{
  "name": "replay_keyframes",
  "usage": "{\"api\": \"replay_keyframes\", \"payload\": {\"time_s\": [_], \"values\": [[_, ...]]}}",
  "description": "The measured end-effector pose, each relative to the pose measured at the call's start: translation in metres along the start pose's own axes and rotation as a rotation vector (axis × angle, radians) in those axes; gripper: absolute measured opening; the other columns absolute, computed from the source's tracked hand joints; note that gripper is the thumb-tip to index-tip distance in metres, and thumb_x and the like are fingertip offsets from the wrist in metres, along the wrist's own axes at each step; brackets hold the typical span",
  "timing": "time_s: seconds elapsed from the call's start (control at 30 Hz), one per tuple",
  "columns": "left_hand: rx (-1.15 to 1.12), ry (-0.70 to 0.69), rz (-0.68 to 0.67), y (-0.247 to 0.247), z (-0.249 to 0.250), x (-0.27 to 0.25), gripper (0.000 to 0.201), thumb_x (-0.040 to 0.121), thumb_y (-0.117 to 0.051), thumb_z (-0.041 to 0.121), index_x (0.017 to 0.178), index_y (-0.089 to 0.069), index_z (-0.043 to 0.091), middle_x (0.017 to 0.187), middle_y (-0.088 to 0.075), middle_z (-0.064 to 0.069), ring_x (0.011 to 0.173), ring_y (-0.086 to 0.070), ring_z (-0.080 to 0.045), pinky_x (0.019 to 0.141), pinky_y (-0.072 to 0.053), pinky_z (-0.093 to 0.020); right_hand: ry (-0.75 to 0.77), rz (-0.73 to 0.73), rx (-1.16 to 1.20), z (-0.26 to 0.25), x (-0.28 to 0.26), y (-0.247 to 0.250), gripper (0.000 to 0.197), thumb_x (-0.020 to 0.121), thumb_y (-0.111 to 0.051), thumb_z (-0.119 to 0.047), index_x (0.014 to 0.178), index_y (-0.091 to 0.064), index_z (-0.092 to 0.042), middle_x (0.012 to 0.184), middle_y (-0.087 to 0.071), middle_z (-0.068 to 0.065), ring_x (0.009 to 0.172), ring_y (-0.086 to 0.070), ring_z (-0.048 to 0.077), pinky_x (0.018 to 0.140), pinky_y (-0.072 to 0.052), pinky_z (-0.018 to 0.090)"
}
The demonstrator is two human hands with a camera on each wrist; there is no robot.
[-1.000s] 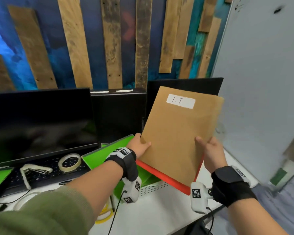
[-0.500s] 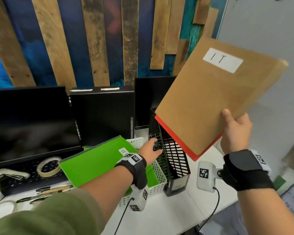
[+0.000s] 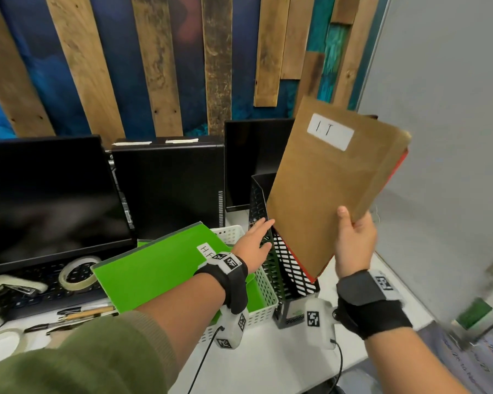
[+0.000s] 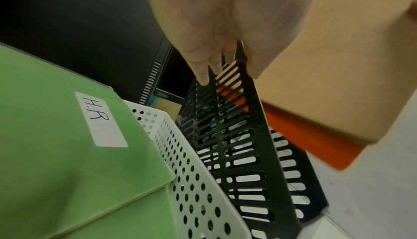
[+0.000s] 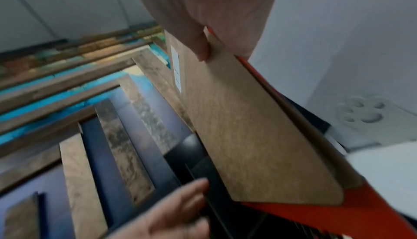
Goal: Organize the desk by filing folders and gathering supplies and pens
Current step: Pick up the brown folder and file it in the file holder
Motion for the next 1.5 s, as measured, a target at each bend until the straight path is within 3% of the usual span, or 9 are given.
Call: {"api": "replay_keyframes", "payload": {"time_s": [0.07, 0.17, 0.27, 0.47, 0.63, 0.83, 1.07, 1.27, 1.5], "values": [[0.019, -0.001, -0.008, 0.002, 0.0, 0.0, 0.057, 0.096, -0.045, 0.016, 0.146, -0.025, 0.033, 0.157, -0.015, 0.008, 0.104, -0.053, -0.017, 0.103, -0.035, -0.026, -0.028, -0.007, -0.053, 0.014, -0.014, -0.006, 0.025, 0.097, -0.048, -0.02, 0.119, -0.059, -0.015, 0.109, -0.065, -0.002, 0.1, -0.056, 0.013, 0.093, -0.044, 0.029], [0.034, -0.007, -0.04, 0.003, 0.0, 0.0, 0.06, 0.094, -0.047, 0.014, 0.146, -0.024, 0.033, 0.157, -0.016, 0.006, 0.135, -0.038, -0.017, 0.11, -0.028, -0.025, -0.065, -0.019, -0.093, 0.032, -0.031, -0.011, 0.032, 0.098, -0.046, -0.022, 0.126, -0.055, -0.012, 0.121, -0.062, 0.005, 0.106, -0.055, 0.016, 0.094, -0.042, 0.027], [0.055, -0.01, -0.055, 0.003, 0.0, 0.001, 0.064, 0.092, -0.049, 0.011, 0.147, -0.022, 0.032, 0.157, -0.016, 0.004, 0.143, -0.024, -0.015, 0.114, -0.022, -0.025, -0.086, -0.036, -0.114, 0.045, -0.041, -0.018, 0.032, 0.099, -0.042, -0.024, 0.127, -0.054, -0.013, 0.118, -0.063, 0.004, 0.102, -0.054, 0.015, 0.089, -0.04, 0.024], [0.063, -0.009, -0.088, 0.006, -0.003, 0.004, 0.069, 0.091, -0.048, 0.005, 0.147, -0.021, 0.034, 0.158, -0.015, 0.005, 0.143, -0.023, -0.015, 0.111, -0.021, -0.021, -0.112, -0.097, -0.131, 0.058, -0.059, -0.03, 0.032, 0.1, -0.039, -0.023, 0.126, -0.054, -0.013, 0.107, -0.057, -0.005, 0.098, -0.05, 0.009, 0.079, -0.033, 0.014], [0.076, -0.029, -0.126, 0.011, -0.005, 0.003, 0.073, 0.09, -0.045, 0.0, 0.147, -0.019, 0.036, 0.158, -0.013, 0.006, 0.142, -0.026, -0.015, 0.104, -0.029, -0.019, -0.148, -0.169, -0.22, 0.08, -0.081, -0.032, 0.037, 0.101, -0.034, -0.02, 0.134, -0.045, -0.009, 0.125, -0.058, 0.01, 0.113, -0.053, 0.024, 0.086, -0.033, 0.019], [0.148, -0.037, -0.163, 0.013, -0.005, 0.003, 0.079, 0.089, -0.048, 0.0, 0.147, -0.012, 0.039, 0.158, -0.008, 0.008, 0.142, -0.026, -0.015, 0.104, -0.036, -0.024, -0.187, -0.265, -0.293, 0.1, -0.09, -0.025, 0.036, 0.101, -0.034, -0.019, 0.134, -0.041, -0.008, 0.129, -0.056, 0.013, 0.116, -0.054, 0.028, 0.086, -0.033, 0.019], [0.186, -0.064, -0.152, 0.01, -0.006, -0.005, 0.085, 0.088, -0.053, 0.005, 0.148, -0.002, 0.036, 0.159, -0.008, 0.003, 0.143, -0.022, -0.016, 0.109, -0.034, -0.028, -0.178, -0.15, -0.191, 0.091, -0.086, -0.024, 0.049, 0.095, -0.049, -0.025, 0.139, -0.031, -0.013, 0.134, -0.052, 0.01, 0.118, -0.053, 0.028, 0.094, -0.041, 0.029], [0.173, -0.028, -0.04, 0.011, -0.019, -0.017, 0.067, 0.089, -0.054, 0.013, 0.147, -0.023, 0.024, 0.151, -0.028, -0.003, 0.139, -0.028, -0.021, 0.114, -0.027, -0.032, -0.121, -0.06, -0.156, 0.081, -0.079, -0.027, 0.06, 0.09, -0.058, -0.022, 0.14, -0.028, -0.013, 0.138, -0.045, 0.009, 0.122, -0.049, 0.026, 0.103, -0.043, 0.042], [0.274, 0.034, -0.015, 0.033, -0.049, -0.029, 0.054, 0.09, -0.053, 0.018, 0.141, -0.036, 0.018, 0.146, -0.038, -0.006, 0.135, -0.032, -0.025, 0.113, -0.028, -0.035, -0.001, 0.059, -0.105, 0.053, -0.072, -0.03, 0.063, 0.086, -0.063, -0.02, 0.139, -0.029, -0.02, 0.138, -0.037, 0.002, 0.126, -0.042, 0.018, 0.105, -0.043, 0.042]]}}
Point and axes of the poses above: each hand's wrist, its own x-axis towards the middle knuckle, its own y-axis out of the back of the hand, z = x × y, the point moved 1 cm from there along x, towards the middle knuckle
